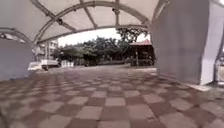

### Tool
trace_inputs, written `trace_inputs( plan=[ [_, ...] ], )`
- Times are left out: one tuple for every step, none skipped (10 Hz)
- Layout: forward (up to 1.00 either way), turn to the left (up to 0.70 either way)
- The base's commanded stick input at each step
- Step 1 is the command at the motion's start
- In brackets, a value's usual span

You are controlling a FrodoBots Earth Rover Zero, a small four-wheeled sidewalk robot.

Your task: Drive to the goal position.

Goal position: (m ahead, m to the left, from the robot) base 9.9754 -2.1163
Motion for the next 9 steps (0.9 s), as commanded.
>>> trace_inputs(
  plan=[
    [1.0, 0.0],
    [1.0, 0.0],
    [1.0, 0.0],
    [1.0, 0.0],
    [1.0, 0.0],
    [1.0, 0.0],
    [1.0, 0.0],
    [1.0, 0.0],
    [1.0, 0.0]
  ],
)
